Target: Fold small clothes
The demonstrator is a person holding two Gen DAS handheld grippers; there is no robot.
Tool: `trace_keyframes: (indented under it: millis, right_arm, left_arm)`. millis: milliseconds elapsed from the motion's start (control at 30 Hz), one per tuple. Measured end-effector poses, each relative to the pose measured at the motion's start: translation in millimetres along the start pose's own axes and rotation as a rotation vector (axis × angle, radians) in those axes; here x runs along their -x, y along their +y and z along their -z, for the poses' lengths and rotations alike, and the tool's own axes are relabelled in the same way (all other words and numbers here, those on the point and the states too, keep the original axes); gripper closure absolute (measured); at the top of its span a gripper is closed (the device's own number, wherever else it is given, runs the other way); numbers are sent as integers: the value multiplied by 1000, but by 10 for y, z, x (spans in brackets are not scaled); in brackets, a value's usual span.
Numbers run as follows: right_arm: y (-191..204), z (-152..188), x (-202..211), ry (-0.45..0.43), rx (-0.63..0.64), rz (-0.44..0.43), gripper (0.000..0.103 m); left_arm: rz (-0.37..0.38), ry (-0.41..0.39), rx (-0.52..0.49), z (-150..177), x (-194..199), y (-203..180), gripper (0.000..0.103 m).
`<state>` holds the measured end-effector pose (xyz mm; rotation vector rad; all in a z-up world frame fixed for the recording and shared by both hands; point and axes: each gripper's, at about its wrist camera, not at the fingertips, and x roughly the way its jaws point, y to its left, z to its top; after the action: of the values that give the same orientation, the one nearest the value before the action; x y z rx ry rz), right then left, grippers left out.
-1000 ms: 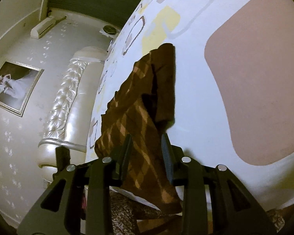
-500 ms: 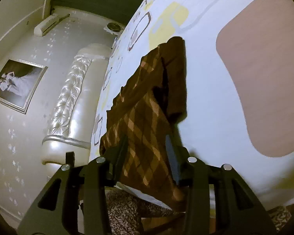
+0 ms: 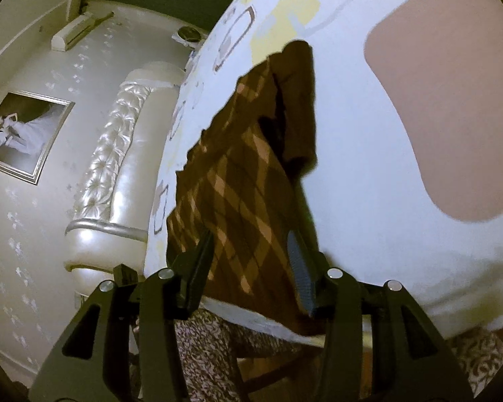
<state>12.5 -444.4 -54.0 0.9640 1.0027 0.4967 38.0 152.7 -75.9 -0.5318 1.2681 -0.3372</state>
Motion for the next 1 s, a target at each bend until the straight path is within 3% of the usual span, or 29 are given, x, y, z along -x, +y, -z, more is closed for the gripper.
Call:
trace_keyframes:
  millis: [233,367,500,667,767,900,1000]
  right_arm:
    - [-62,181,6,33,-6,43,58]
    - [-66,216,9,34,-3,48,58]
    - [-61,235,19,35,0,54,58]
    - [-54,257,41,35,-6,54,58]
    - [-64,277,28,40,-8,58,58]
    - [-53,312,-2,54,0,58,58]
    - [-64,322,-5,56,-5,58,58]
  left_arm:
    - [271,-44,48,41,62,-14,36]
    - [285,-69,13,114,95,1,33]
    - [248,-76,7,96,56,57,33]
    - [273,26,3,148,-101,189,33]
    - [278,46,-9,202,-153,201,33]
    - [365,40,91,174,-164,350,33]
    - [382,29,111,214,-146,379,35]
